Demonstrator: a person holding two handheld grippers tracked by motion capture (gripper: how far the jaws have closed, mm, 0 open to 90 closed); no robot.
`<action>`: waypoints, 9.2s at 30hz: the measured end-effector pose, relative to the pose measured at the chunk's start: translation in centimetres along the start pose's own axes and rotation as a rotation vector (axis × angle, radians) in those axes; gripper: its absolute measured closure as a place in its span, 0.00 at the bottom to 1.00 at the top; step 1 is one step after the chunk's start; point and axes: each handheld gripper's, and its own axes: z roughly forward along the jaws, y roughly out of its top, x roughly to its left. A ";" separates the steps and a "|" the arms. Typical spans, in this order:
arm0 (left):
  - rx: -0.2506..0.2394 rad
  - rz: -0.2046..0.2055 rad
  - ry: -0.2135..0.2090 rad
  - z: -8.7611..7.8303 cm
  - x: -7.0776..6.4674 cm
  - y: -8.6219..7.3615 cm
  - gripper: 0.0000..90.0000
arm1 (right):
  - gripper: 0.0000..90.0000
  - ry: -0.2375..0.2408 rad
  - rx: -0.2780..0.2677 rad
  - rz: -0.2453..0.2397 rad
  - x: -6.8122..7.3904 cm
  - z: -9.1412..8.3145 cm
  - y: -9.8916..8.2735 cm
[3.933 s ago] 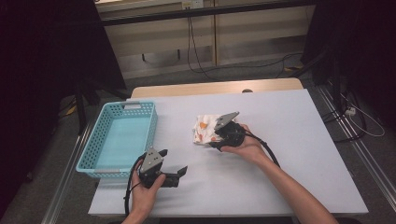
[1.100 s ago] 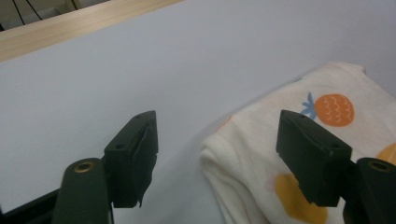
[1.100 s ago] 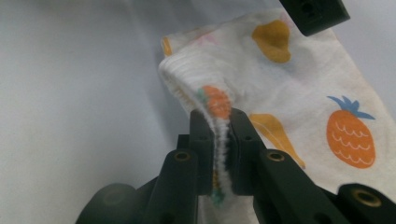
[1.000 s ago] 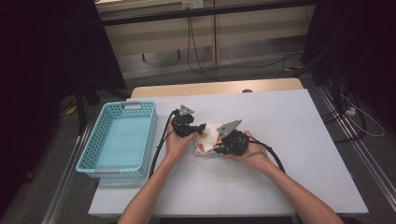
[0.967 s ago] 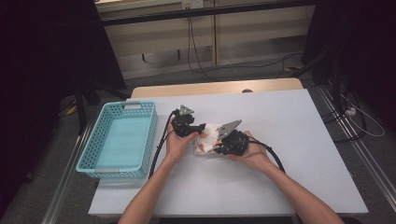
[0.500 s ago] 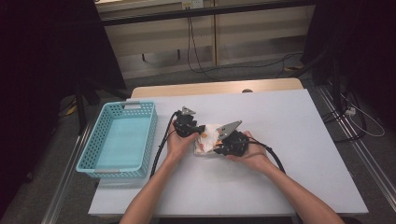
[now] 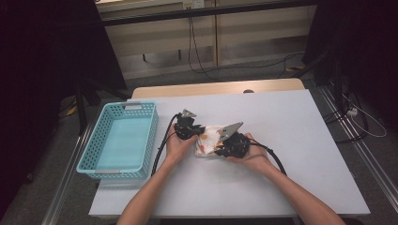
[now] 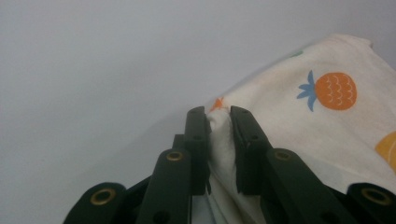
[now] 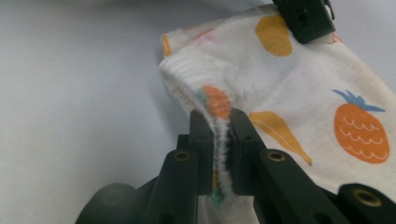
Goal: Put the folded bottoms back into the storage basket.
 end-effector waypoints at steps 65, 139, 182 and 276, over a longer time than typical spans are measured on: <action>-0.200 0.024 -0.011 -7.0 -0.2 3.9 0.89 | 0.91 -0.004 -0.215 0.027 1.2 -3.5 2.8; -0.337 -0.032 0.078 -18.4 6.0 4.6 0.89 | 0.91 0.065 -0.357 -0.041 3.8 -1.6 13.7; -0.372 -0.098 0.146 -22.8 10.2 2.5 0.89 | 0.91 0.122 -0.348 -0.081 6.0 2.2 19.7; -0.209 -0.181 0.273 -23.8 16.4 -5.1 0.89 | 0.91 0.217 -0.242 -0.104 9.3 13.2 23.5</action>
